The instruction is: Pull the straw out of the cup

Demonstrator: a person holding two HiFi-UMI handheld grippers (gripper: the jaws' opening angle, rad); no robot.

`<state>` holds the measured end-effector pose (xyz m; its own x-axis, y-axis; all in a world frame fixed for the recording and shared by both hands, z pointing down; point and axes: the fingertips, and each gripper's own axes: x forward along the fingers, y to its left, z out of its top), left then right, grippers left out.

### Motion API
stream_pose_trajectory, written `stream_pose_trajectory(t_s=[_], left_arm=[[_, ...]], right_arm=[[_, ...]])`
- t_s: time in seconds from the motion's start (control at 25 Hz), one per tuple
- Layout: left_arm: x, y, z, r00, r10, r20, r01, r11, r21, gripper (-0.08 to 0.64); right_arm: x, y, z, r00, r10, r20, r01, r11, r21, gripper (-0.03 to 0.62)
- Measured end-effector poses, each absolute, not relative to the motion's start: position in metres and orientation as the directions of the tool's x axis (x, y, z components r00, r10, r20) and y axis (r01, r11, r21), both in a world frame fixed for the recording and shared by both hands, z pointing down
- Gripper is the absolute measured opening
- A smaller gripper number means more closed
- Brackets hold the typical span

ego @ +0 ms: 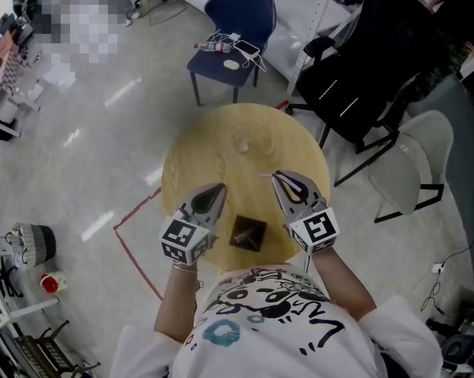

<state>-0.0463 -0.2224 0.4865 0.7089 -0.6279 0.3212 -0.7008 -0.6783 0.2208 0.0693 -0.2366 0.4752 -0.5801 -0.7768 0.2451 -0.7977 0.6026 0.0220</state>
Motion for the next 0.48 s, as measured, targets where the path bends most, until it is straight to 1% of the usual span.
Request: stream_pose_trajectory(t_s=[0.48], left_arm=[[-0.0399,-0.2235,0.4869,0.714,-0.62,0.325,-0.696,-0.681,0.228,0.017]], right_arm=[[0.0704,-0.2327,0.4796,-0.57,-0.777,0.268,-0.799,0.6,0.04,0.044]])
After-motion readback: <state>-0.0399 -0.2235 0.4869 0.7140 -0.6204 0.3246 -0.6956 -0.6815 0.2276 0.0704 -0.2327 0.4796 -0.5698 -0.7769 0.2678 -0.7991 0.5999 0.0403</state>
